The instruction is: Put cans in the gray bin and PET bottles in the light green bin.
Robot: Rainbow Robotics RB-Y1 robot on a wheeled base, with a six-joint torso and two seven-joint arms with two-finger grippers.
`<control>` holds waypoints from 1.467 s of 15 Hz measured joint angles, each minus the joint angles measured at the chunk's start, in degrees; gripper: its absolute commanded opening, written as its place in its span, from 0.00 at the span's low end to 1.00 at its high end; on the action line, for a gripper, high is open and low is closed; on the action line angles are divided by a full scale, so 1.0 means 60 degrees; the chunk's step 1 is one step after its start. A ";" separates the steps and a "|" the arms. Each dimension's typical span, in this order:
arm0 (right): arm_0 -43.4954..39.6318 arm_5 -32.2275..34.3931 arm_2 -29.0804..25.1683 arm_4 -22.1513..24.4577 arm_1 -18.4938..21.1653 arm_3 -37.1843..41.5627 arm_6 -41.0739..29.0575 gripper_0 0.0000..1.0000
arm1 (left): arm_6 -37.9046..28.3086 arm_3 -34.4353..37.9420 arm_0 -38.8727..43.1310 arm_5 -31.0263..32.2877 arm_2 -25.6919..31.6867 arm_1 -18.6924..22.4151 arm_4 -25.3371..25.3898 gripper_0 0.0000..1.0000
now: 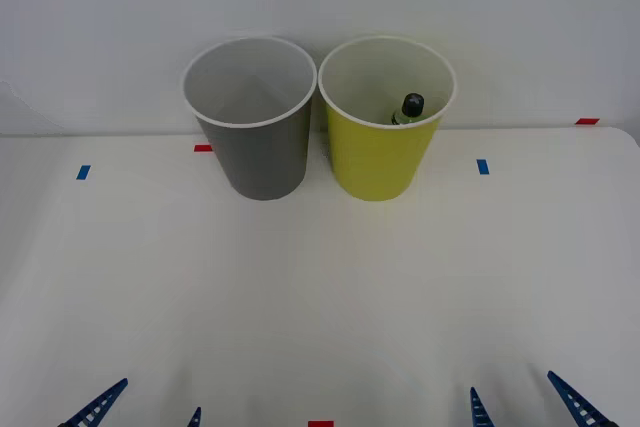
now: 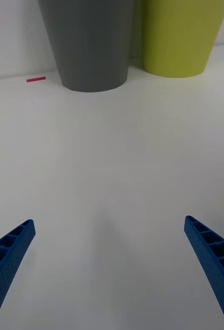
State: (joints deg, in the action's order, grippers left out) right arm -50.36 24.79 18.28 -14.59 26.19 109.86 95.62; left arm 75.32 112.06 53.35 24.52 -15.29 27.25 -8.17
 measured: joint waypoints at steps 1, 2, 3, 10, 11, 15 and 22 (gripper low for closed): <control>0.0000 0.0000 0.0000 0.0000 0.0000 0.0000 0.0000 1.00 | 0.0000 0.0000 0.0000 0.0000 0.0000 0.0000 0.0000 1.00; 0.0000 0.0000 0.0000 0.0000 0.0000 0.0000 0.0000 1.00 | 0.0000 0.0000 0.0000 0.0000 0.0000 0.0000 0.0000 1.00; 0.0000 0.0000 0.0000 0.0000 0.0000 0.0000 0.0000 1.00 | 0.0000 0.0000 0.0000 0.0000 0.0000 0.0000 0.0000 1.00; 0.0000 0.0000 0.0000 0.0000 0.0000 0.0000 0.0000 1.00 | 0.0000 0.0000 0.0000 0.0000 0.0000 0.0000 0.0000 1.00; 0.0000 0.0000 0.0000 0.0000 0.0000 0.0000 0.0000 1.00 | 0.0000 0.0000 0.0000 0.0000 0.0000 0.0000 0.0000 1.00; 0.0000 0.0000 0.0000 0.0000 0.0000 0.0000 0.0000 1.00 | 0.0000 0.0000 0.0000 0.0000 0.0000 0.0000 0.0000 1.00; 0.0000 0.0000 0.0000 0.0000 0.0000 0.0000 0.0000 1.00 | 0.0000 0.0000 0.0000 0.0000 0.0000 0.0000 0.0000 1.00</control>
State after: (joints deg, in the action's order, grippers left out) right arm -50.36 24.79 18.28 -14.59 26.19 109.86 95.62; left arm 75.32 112.06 53.35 24.52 -15.29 27.25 -8.17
